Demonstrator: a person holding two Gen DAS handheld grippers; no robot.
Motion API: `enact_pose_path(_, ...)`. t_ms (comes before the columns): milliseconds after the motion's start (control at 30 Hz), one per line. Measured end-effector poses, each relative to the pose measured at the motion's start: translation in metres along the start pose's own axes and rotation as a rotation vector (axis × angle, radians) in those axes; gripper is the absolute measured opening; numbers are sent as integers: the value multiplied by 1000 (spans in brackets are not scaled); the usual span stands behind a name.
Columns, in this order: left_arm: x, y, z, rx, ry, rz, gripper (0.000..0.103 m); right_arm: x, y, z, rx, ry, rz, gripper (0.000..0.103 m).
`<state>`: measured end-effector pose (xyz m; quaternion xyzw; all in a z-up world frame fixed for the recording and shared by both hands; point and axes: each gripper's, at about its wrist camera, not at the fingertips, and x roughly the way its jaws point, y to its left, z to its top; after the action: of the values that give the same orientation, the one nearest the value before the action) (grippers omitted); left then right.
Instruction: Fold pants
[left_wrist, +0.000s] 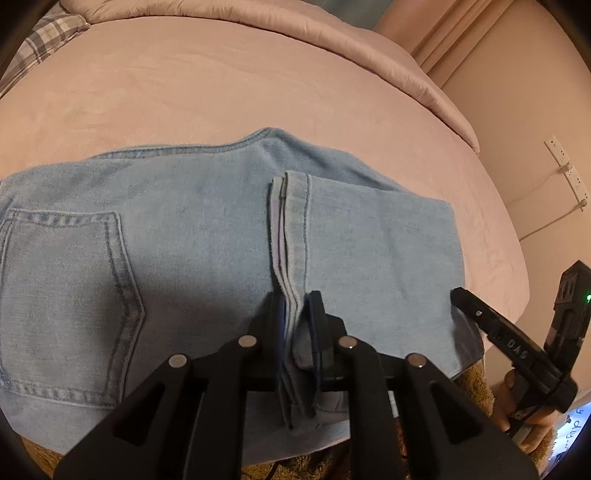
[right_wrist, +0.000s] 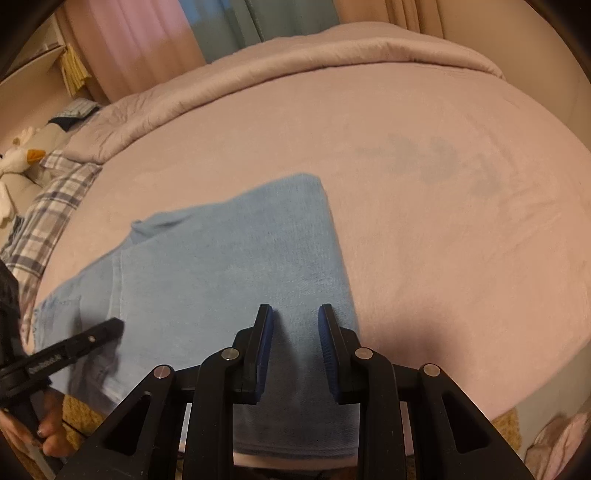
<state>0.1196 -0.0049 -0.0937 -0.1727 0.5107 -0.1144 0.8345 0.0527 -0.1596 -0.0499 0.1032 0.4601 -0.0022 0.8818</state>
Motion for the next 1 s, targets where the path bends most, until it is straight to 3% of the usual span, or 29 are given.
enact_pose_path(367, -22, 14, -27, -44, 9, -55, 21, -15, 0, -24, -46, -10, -22, 28)
enact_pose_path(467, -38, 17, -34, -62, -4, -41, 30, -21, 0, -31, -50, -11, -22, 28)
enact_pose_path(567, -61, 20, -37, -84, -54, -14, 54, -27, 1, -33, -59, -11, -24, 28)
enact_pose_path(633, -82, 23, -38, -93, -126, 26, 77, -28, 2, -31, -56, -10, -23, 29)
enact_pose_path(733, -107, 30, -35, -107, -242, 78, 94, -33, 3, -27, -54, -31, 18, 48)
enact_pose_path(800, -121, 40, -32, -140, -299, 124, 97, -37, 3, -24, -44, -56, 39, 73)
enact_pose_path(1000, -150, 96, -40, -302, -378, 247, 97, -50, 10, -17, -48, -133, 86, 80)
